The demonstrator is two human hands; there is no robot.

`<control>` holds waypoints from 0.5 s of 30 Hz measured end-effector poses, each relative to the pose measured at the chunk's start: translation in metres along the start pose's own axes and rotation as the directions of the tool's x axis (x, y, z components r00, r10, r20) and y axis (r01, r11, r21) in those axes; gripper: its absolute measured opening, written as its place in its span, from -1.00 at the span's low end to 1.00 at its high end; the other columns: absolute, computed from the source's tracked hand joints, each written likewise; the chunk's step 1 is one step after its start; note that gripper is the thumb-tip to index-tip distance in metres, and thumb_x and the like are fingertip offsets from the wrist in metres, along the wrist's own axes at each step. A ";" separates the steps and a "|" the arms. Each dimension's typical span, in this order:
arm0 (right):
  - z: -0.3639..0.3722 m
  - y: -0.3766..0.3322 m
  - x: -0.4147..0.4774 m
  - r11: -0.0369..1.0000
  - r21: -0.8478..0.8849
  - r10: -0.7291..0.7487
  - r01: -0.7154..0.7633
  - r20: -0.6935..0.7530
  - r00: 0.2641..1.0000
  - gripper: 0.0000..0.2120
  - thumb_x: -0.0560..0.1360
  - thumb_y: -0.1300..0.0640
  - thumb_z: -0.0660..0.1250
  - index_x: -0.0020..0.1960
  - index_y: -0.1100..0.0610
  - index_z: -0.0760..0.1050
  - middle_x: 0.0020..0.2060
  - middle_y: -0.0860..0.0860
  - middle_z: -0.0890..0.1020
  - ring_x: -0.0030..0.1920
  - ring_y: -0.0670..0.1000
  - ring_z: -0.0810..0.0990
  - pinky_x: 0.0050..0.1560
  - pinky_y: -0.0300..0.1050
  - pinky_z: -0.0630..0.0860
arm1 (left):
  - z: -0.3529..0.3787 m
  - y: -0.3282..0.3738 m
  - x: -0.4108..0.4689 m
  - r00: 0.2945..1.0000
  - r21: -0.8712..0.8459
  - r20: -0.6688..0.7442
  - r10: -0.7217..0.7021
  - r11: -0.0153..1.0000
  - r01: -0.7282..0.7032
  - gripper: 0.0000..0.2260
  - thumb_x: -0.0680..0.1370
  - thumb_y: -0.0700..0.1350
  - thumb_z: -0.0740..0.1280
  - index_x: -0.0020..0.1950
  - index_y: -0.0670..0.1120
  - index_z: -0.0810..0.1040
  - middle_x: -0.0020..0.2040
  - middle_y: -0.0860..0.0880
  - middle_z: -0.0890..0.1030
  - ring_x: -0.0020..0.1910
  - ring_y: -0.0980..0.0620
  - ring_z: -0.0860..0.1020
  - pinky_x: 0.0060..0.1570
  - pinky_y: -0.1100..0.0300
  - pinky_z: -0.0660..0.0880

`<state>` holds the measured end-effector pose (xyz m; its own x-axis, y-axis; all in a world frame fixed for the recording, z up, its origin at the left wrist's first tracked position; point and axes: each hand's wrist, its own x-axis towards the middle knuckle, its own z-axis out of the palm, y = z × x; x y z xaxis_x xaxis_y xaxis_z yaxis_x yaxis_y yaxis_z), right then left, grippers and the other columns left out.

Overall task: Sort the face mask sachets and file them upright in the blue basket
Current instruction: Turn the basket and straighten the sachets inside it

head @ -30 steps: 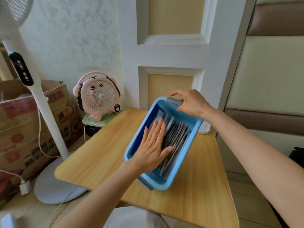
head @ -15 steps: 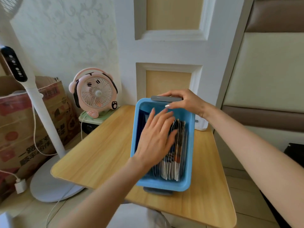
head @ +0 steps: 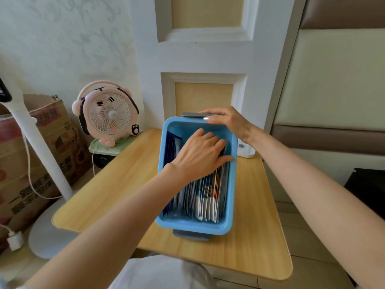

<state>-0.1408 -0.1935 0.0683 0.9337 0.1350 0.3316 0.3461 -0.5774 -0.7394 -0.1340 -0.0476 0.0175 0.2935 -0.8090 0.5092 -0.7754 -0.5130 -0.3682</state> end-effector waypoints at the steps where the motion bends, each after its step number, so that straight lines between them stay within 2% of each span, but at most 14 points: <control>1: 0.000 0.000 0.000 1.000 0.005 0.000 0.000 0.000 1.000 -0.69 0.50 0.08 0.26 0.23 0.06 0.53 0.12 -0.12 0.57 0.22 -0.13 0.45 0.26 -0.22 0.28 | 0.001 -0.001 0.000 1.000 -0.074 0.004 -0.029 0.997 0.029 -0.40 0.53 0.30 -0.07 0.13 -0.11 0.52 -0.06 -0.02 0.63 -0.07 -0.02 0.57 0.03 0.11 0.38; 3: 0.001 0.002 0.001 1.000 0.016 -0.003 0.003 -0.004 1.000 -0.70 0.51 0.04 0.27 0.22 0.05 0.54 0.08 -0.15 0.57 0.20 -0.16 0.46 0.24 -0.24 0.29 | 0.003 -0.008 -0.003 0.994 -0.245 0.074 -0.086 0.964 0.102 -0.38 0.47 0.35 0.06 0.23 -0.11 0.47 0.07 -0.04 0.62 0.05 -0.02 0.57 0.12 0.10 0.41; 4: 0.001 0.003 0.002 1.000 0.013 -0.005 0.005 -0.009 1.000 -0.66 0.47 -0.01 0.27 0.21 0.05 0.55 0.09 -0.15 0.58 0.20 -0.15 0.46 0.24 -0.25 0.30 | 0.003 -0.011 -0.004 0.987 -0.295 0.117 -0.108 0.945 0.139 -0.37 0.45 0.36 0.13 0.27 -0.10 0.44 0.11 -0.04 0.61 0.06 -0.03 0.57 0.09 0.10 0.44; 6: 0.001 0.004 0.004 1.000 0.007 -0.002 0.002 -0.015 1.000 -0.59 0.41 -0.07 0.26 0.20 0.04 0.56 0.11 -0.12 0.58 0.22 -0.14 0.47 0.22 -0.26 0.31 | 0.002 -0.016 -0.002 0.971 -0.313 0.192 -0.144 0.928 0.200 -0.32 0.40 0.37 0.23 0.32 -0.08 0.39 0.14 -0.05 0.60 0.07 -0.04 0.56 0.02 0.09 0.47; 9: 0.001 0.006 0.004 1.000 0.008 -0.009 0.009 -0.018 1.000 -0.61 0.41 -0.08 0.26 0.18 0.02 0.57 0.11 -0.11 0.60 0.21 -0.13 0.48 0.24 -0.24 0.31 | 0.002 -0.017 0.002 0.955 -0.321 0.252 -0.155 0.918 0.234 -0.26 0.34 0.39 0.28 0.36 -0.06 0.37 0.16 -0.04 0.59 0.09 -0.04 0.55 0.01 0.10 0.46; 15: 0.001 0.007 0.003 1.000 0.017 -0.013 0.013 -0.017 1.000 -0.65 0.41 -0.07 0.26 0.15 -0.02 0.57 0.05 -0.17 0.60 0.17 -0.16 0.50 0.19 -0.26 0.33 | -0.002 -0.017 0.003 0.962 -0.397 0.246 -0.120 0.893 0.212 -0.31 0.34 0.34 0.33 0.37 0.02 0.39 0.29 0.03 0.51 0.24 0.00 0.46 0.08 0.12 0.41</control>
<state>-0.1350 -0.1966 0.0637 0.9274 0.1289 0.3511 0.3600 -0.5618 -0.7448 -0.1211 -0.0408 0.0266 0.5124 -0.7874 0.3428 -0.8520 -0.5159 0.0884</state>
